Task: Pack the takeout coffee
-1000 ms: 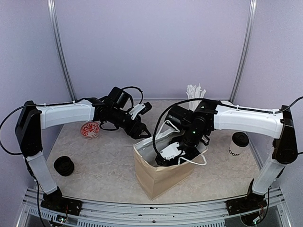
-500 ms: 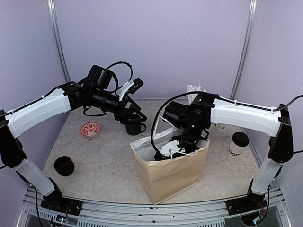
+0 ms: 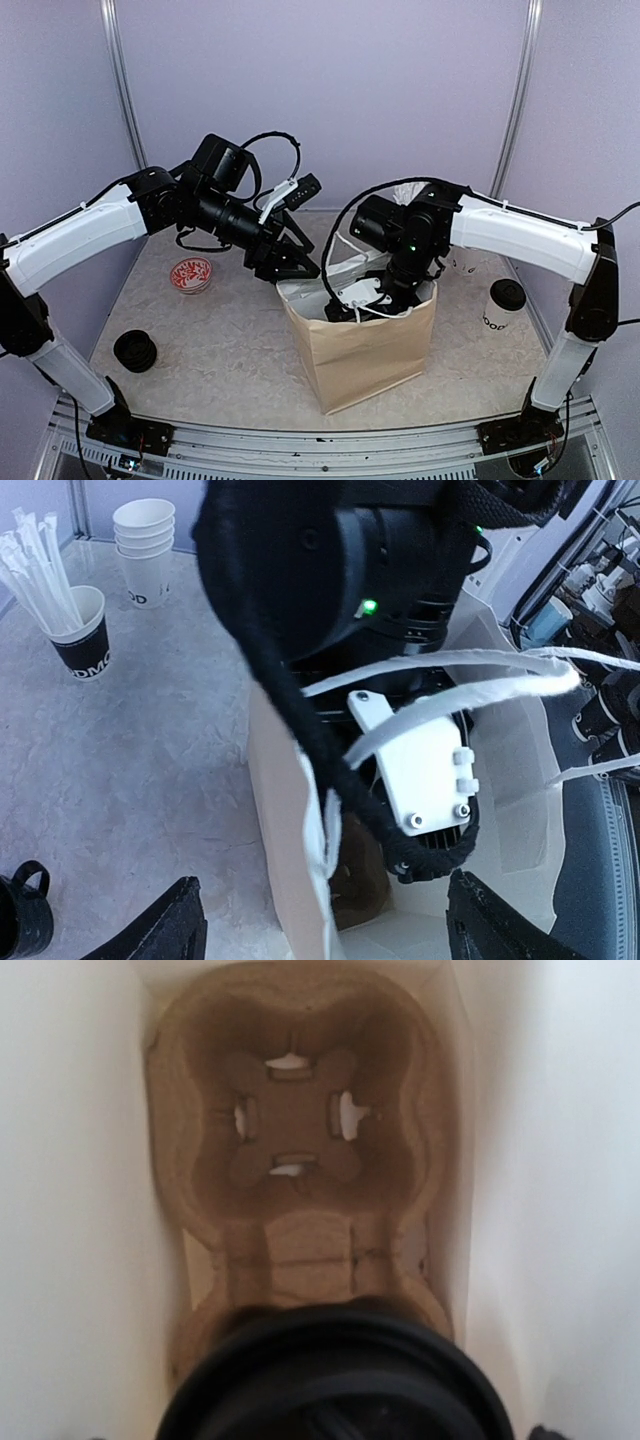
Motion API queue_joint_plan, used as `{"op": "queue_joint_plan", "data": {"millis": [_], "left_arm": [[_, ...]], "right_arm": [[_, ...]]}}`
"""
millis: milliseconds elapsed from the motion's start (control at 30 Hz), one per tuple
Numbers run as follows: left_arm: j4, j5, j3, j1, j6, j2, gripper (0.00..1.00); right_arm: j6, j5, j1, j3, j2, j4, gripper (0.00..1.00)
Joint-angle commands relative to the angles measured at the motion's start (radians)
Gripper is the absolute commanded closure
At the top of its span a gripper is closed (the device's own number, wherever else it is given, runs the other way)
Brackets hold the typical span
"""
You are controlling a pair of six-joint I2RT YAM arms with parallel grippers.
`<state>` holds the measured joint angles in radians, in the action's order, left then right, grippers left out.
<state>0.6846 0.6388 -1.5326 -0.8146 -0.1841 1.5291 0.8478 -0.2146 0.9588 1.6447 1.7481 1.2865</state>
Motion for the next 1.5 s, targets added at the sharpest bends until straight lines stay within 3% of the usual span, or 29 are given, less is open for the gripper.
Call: {"op": "queue_joint_plan", "data": {"millis": [0,167,433,700,900,1267,1467], "left_arm": [[0.023,-0.018,-0.051,-0.036,-0.027,0.060,0.20],[-0.001,-0.142,-0.133,-0.047,-0.030,0.135,0.27],[0.095,-0.096,-0.275,-0.047,-0.081,0.261,0.65],[0.128,-0.098,-0.303,-0.038,-0.087,0.292,0.87],[0.127,-0.122,-0.327,-0.019,-0.080,0.294,1.00],[0.129,-0.144,-0.350,0.053,-0.099,0.285,1.00],[0.151,-0.143,-0.419,0.097,-0.109,0.349,1.00]], "right_arm": [[0.012,-0.051,-0.021,0.023,-0.041,-0.027,0.11],[0.028,-0.070,-0.023,0.021,-0.058,-0.036,0.11],[0.042,-0.044,-0.025,0.051,-0.077,-0.068,0.12],[0.055,-0.052,-0.039,0.079,-0.084,-0.076,0.13],[0.075,-0.121,-0.045,0.202,-0.071,-0.018,0.13],[0.092,-0.159,-0.102,0.393,-0.067,0.036,0.13],[0.092,-0.224,-0.212,0.498,-0.068,0.062,0.13]]}}
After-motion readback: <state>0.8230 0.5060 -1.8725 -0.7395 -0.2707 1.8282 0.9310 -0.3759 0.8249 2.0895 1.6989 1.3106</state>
